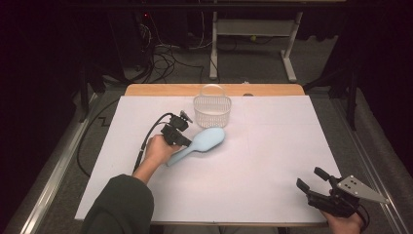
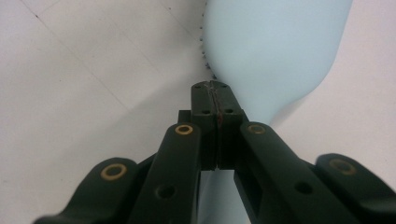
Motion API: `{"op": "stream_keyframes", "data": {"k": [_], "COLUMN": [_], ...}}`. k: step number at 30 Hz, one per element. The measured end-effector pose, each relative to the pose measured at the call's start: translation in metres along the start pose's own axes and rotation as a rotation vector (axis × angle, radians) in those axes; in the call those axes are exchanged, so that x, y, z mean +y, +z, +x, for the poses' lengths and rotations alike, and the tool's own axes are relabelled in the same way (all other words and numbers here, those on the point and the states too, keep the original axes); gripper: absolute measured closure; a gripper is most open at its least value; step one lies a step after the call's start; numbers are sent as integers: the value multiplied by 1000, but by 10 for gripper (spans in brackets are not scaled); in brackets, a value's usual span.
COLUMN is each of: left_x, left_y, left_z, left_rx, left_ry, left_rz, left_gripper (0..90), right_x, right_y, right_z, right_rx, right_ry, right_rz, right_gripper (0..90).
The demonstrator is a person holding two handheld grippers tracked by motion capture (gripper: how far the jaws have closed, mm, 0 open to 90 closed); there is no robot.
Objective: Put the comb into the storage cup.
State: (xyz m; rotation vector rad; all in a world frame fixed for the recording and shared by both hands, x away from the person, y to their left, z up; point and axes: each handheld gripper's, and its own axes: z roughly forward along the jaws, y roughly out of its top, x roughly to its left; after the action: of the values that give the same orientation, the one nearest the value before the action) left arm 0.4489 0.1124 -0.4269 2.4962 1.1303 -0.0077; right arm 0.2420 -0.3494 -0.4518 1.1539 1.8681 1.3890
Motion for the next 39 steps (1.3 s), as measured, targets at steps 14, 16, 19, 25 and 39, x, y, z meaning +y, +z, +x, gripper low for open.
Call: {"op": "stream_keyframes", "data": {"k": [14,16,19,25,39], "left_x": [-1,-2,-2,-5,-14], "left_y": [-1,-2,-3,-8,-20], "left_z": [1,2,4,7,12], "left_rx": [0,-3,1,19,32], "left_ry": [-1,-5,-20,-50,-87], "left_rz": [-7,-13,-25,-57,-142], "left_gripper": [876,870,772,548,277], "right_x": [0,0,0,0,0], "right_y": [0,0,0,0,0], "right_z": [0,0,0,0,0], "right_rx": [1,1,1,0,1], "right_ry": [-2,-2,-2,-2,-2], "right_rz": [1,1,1,1,-1], "right_gripper": [222,222,222,222,222]}}
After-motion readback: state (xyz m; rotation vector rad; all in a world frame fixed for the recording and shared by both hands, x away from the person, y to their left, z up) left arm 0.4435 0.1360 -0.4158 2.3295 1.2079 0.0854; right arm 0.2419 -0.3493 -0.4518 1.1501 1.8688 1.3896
